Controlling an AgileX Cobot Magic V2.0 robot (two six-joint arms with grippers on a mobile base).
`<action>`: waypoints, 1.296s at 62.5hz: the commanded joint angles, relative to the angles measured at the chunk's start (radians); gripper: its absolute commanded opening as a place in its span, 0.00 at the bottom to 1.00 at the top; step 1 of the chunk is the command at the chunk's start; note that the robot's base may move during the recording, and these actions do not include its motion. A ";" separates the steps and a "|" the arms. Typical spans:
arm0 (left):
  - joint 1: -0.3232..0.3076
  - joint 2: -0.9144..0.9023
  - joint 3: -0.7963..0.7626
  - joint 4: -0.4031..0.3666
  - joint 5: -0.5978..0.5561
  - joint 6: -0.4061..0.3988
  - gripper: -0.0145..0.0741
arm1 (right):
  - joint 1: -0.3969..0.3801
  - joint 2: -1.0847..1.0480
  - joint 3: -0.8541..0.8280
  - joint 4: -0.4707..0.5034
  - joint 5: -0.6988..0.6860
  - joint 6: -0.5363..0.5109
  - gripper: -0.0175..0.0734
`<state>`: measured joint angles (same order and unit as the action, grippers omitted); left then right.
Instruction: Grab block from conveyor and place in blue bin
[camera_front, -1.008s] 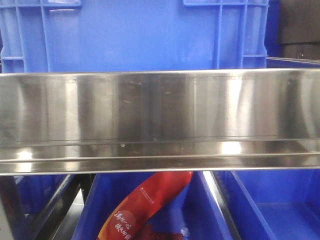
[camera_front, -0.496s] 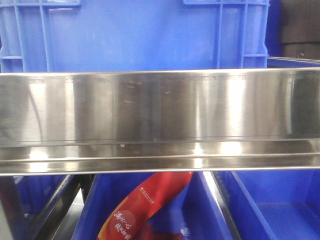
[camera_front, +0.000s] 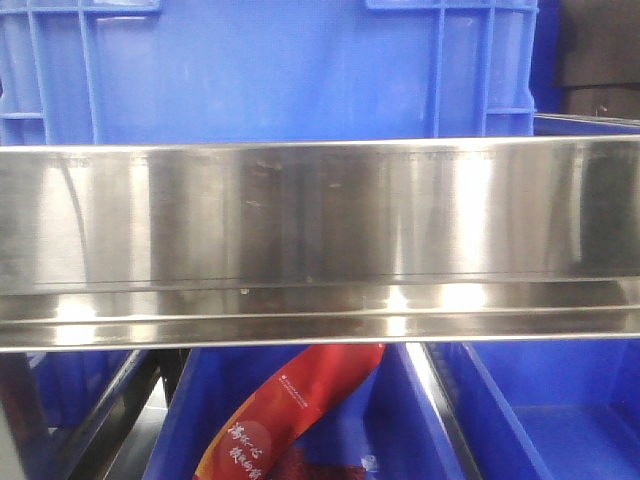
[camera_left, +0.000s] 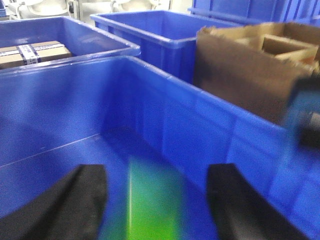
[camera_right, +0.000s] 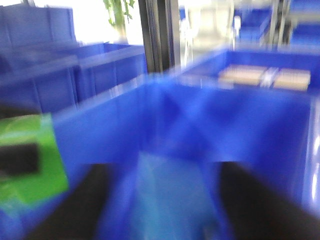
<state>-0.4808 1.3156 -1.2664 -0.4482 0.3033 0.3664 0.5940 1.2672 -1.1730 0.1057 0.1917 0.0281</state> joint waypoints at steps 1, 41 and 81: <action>-0.006 -0.004 -0.010 -0.016 -0.003 0.001 0.60 | -0.005 0.000 -0.006 -0.009 0.000 -0.002 0.82; -0.001 -0.101 -0.010 -0.023 0.013 0.001 0.04 | -0.022 -0.125 -0.051 -0.018 0.140 -0.003 0.01; -0.001 -0.708 0.716 -0.018 -0.250 0.001 0.04 | -0.275 -0.695 0.556 -0.076 0.023 -0.003 0.01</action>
<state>-0.4808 0.6998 -0.6557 -0.4620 0.1135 0.3664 0.3249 0.6554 -0.7092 0.0350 0.2849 0.0281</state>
